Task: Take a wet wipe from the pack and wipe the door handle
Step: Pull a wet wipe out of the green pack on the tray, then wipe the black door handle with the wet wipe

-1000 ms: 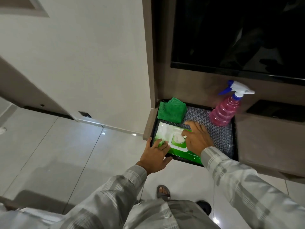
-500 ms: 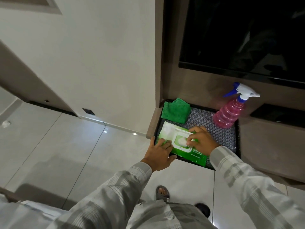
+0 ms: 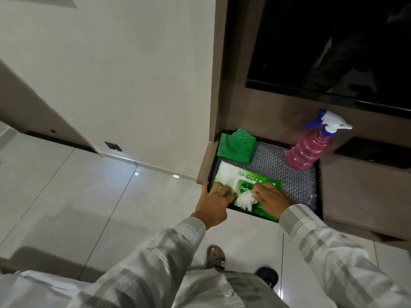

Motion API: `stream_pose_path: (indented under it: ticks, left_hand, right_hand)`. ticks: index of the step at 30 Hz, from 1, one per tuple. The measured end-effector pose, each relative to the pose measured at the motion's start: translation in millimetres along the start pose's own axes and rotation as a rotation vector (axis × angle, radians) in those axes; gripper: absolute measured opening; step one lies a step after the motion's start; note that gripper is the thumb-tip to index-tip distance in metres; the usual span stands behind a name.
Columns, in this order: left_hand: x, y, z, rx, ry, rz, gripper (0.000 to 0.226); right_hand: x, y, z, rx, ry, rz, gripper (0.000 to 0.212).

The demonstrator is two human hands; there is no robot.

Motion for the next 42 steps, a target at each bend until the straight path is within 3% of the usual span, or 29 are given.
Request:
stream_pose_path:
  ticks: [3, 5, 7, 10, 11, 13, 16, 24, 28, 35, 39, 42]
  left_hand:
    - [0.9, -2.7, 3.2, -0.040, -0.003, 0.040, 0.058]
    - [9.3, -10.5, 1.0, -0.034, 0.017, -0.067, 0.056]
    - [22.9, -34.1, -4.5, 0.154, 0.106, -0.405, 0.049]
    - [39.4, -88.5, -38.6, 0.614, 0.071, -1.240, 0.047]
    - [42.0, -104.1, -52.3, 0.658, 0.015, -1.450, 0.053]
    - [53.4, -138.6, -80.3, 0.628, -0.005, -1.586, 0.044]
    - [68.4, -204.5, -121.7, 0.726, 0.224, -1.597, 0.009]
    - [97.7, -351.9, -181.5, 0.829, 0.443, -1.561, 0.017]
    - [108.0, -426.4, -181.8, 0.905, 0.539, -1.534, 0.010]
    - [136.6, -558.9, -165.5, 0.929, 0.651, -1.471, 0.022]
    - [166.5, -642.5, -173.0, 0.983, 0.801, -1.425, 0.025]
    - [194.0, -705.5, -186.5, 1.026, 0.966, -1.353, 0.021]
  right_hand:
    - [4.6, -9.5, 4.5, -0.028, -0.054, -0.065, 0.011]
    - [11.1, -17.4, 5.0, -0.055, -0.064, -0.051, 0.014]
    - [19.1, -35.8, 9.7, -0.041, 0.007, 0.098, 0.020]
    - [24.7, -90.9, 19.7, 0.023, 0.041, 0.436, 0.020]
    - [23.2, -112.9, 24.5, 0.041, 0.011, 0.550, 0.018]
    - [15.2, -158.9, 38.2, 0.072, -0.061, 0.741, 0.018]
    - [1.3, -233.0, 65.1, 0.097, -0.110, 0.870, 0.014]
    - [-20.3, -392.0, 145.6, -0.013, -0.250, 1.391, 0.024]
    - [-15.9, -451.7, 205.9, 0.003, -0.243, 1.325, 0.035]
    - [-12.5, -549.8, 320.6, 0.035, -0.250, 1.181, 0.005]
    - [12.2, -644.6, 385.1, 0.230, -0.199, 0.988, 0.005]
    - [39.0, -722.4, 416.9, 0.423, 0.016, 0.802, 0.009]
Point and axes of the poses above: each hand's wrist, its own z-axis towards the middle knuckle, its own x-axis out of the back of the hand, y = z × x, the point moved 3 cm from there along z, towards the middle knuckle, and after that the axes turned 6 degrees about y, right-handed, at the moved point
